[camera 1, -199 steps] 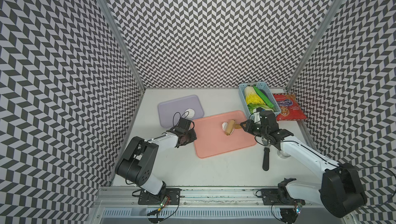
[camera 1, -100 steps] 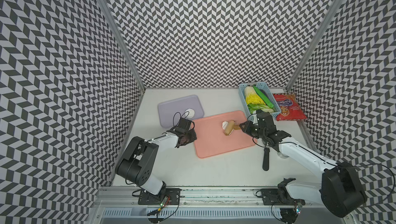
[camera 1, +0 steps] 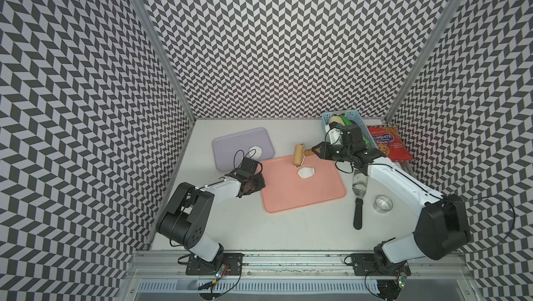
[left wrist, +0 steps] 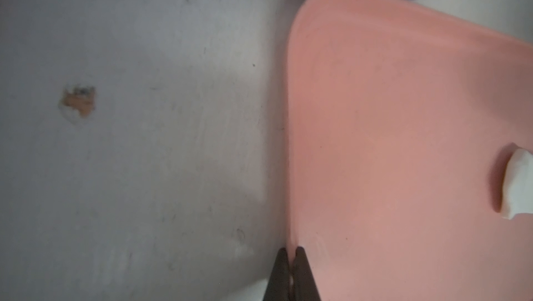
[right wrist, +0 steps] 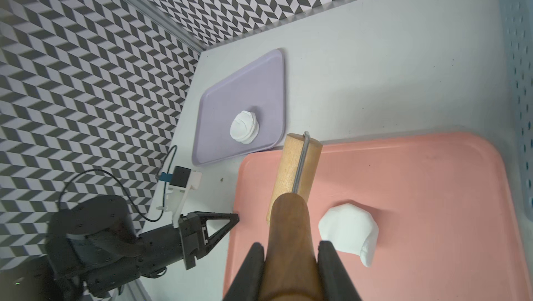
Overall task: Roll out the dumpling wrappers from the dough
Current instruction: Flatten out the dough on the work surface.
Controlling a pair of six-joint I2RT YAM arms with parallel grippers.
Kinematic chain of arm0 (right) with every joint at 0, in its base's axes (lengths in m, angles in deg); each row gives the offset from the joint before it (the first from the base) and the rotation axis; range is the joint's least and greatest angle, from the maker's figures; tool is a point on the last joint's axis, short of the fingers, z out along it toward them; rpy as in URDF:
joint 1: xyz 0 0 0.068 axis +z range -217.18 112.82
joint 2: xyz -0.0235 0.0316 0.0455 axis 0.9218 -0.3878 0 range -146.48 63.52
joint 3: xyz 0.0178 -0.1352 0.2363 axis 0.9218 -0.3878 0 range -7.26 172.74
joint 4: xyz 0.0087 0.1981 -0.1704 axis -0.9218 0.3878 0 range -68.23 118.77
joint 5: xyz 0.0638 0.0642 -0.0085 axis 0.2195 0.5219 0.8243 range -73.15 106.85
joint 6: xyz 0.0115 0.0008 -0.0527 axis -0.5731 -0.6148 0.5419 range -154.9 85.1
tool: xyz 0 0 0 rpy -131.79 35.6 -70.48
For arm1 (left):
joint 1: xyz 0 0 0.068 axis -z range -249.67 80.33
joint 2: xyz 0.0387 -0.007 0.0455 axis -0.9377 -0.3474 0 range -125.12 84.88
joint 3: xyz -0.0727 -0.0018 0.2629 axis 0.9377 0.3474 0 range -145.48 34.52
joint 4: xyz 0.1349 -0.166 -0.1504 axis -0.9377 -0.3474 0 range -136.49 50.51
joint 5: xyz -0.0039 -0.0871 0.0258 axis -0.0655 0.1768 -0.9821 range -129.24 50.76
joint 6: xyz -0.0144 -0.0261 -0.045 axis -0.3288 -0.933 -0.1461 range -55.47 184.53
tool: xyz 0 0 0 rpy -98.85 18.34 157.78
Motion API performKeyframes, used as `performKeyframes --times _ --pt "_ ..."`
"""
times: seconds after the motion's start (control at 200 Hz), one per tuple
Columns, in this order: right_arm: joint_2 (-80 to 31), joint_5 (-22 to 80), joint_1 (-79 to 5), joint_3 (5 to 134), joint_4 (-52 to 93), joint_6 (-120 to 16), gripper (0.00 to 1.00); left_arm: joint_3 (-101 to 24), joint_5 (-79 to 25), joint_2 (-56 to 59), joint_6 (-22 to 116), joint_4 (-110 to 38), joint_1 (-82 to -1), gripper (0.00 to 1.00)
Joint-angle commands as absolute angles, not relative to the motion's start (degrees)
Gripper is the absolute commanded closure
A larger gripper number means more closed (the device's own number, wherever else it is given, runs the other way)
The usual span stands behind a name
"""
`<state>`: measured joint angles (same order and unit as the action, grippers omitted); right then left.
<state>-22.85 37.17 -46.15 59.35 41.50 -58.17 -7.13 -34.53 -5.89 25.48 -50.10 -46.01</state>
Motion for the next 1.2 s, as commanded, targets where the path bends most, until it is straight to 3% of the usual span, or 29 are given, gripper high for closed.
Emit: performKeyframes --times 0.0,0.345,0.776,1.197 --pt "-21.6 35.23 -47.18 59.18 43.52 -56.27 1.0 -4.46 -36.44 -9.83 26.75 -58.91 -45.46 1.0" --pt "-10.44 40.69 -46.37 45.46 32.17 -73.89 1.0 -4.19 -36.49 -9.43 27.0 -59.0 -45.5 1.0" --pt "-3.63 28.55 -47.15 37.19 32.92 -80.63 1.0 -4.55 -36.3 -10.14 27.07 -58.82 -45.5 1.0" --pt "-2.68 26.79 -47.13 31.09 26.89 -90.28 1.0 -4.06 -36.51 -10.05 26.74 -58.69 -45.49 1.0"
